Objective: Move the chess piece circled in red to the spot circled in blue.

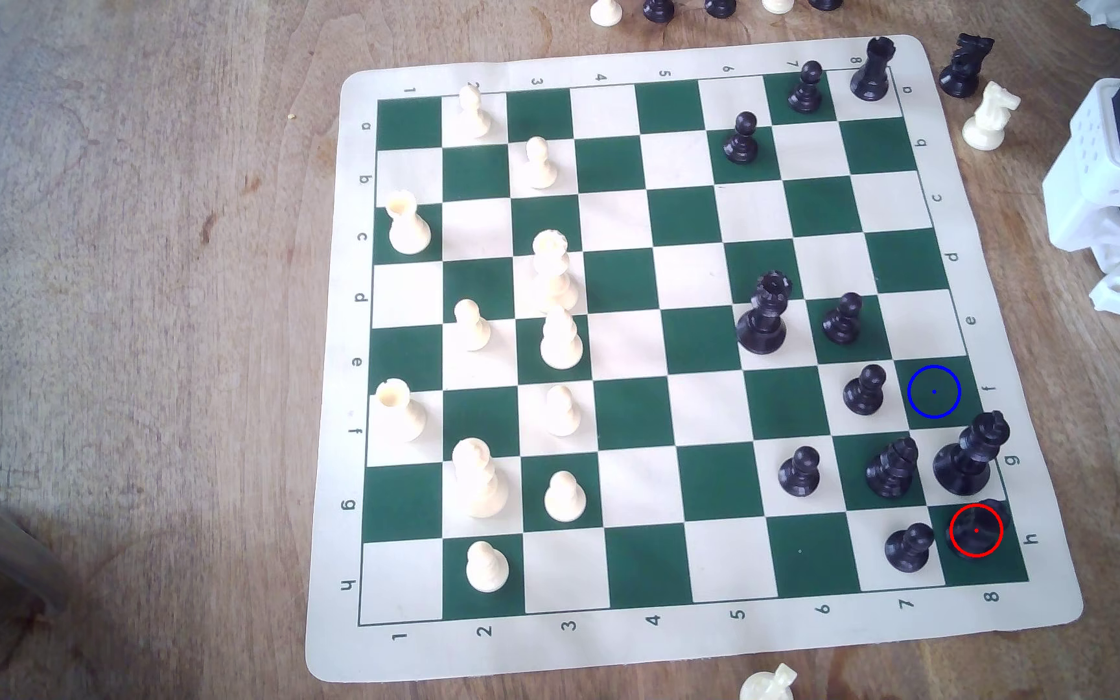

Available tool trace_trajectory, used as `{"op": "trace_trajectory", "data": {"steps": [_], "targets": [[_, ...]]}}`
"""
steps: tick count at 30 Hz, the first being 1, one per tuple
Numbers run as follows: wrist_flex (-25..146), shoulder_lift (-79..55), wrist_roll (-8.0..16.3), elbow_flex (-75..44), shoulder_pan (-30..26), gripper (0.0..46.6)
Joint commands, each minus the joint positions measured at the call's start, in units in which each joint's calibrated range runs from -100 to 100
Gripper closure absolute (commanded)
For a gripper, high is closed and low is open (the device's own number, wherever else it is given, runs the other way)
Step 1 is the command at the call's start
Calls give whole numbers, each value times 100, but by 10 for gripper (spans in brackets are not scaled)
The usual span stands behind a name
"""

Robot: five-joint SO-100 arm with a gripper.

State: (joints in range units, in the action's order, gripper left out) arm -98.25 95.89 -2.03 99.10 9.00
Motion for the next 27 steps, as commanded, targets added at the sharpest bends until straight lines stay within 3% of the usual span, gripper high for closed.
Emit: {"op": "trace_trajectory", "data": {"steps": [1, 20, 21, 25, 26, 27], "targets": [[-151, -14, -10, 81, -20, 464], [-151, -14, -10, 81, -20, 464], [152, -14, 98, 81, -90, 459], [2503, -14, 83, 81, -129, 464], [3027, -22, 63, 81, -254, 464], [3518, -22, -127, 81, -528, 464]]}}
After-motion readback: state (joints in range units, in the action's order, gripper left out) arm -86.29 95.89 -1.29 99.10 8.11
